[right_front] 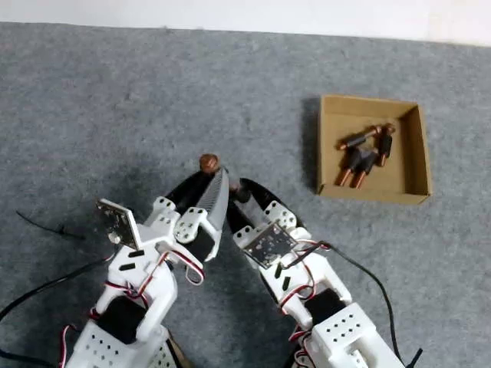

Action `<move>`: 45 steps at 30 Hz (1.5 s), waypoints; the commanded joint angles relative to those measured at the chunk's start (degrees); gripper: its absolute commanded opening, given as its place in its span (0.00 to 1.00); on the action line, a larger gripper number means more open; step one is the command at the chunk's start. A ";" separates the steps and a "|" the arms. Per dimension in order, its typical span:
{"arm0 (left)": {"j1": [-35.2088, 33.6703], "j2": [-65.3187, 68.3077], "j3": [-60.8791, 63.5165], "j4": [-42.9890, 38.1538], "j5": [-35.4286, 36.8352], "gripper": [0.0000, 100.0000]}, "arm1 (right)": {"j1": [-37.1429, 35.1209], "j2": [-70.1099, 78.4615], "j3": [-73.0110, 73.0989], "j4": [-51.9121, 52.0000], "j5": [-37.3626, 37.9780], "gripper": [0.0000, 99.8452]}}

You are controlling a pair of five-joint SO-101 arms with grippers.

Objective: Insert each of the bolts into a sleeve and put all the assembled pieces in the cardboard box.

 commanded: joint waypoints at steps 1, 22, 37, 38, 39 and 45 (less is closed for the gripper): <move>-0.40 -0.66 -0.57 -2.20 -0.44 0.01 | 0.04 -0.40 7.43 0.22 0.26 0.01; 3.12 -0.57 4.09 -2.37 -7.21 0.01 | 0.31 -0.48 7.43 0.22 0.26 0.01; 3.03 -0.57 3.91 -2.55 -7.47 0.05 | 0.40 -0.66 7.43 0.22 0.26 0.01; 3.03 -0.57 4.09 -2.55 -7.47 0.07 | 0.40 -0.66 7.43 0.22 0.26 0.01; 3.03 -0.57 4.18 -2.55 -7.47 0.09 | 0.84 -0.66 7.43 0.13 0.26 0.01; 3.03 -0.57 4.18 -2.29 -7.38 0.15 | 1.54 -0.66 7.43 -0.22 0.26 0.01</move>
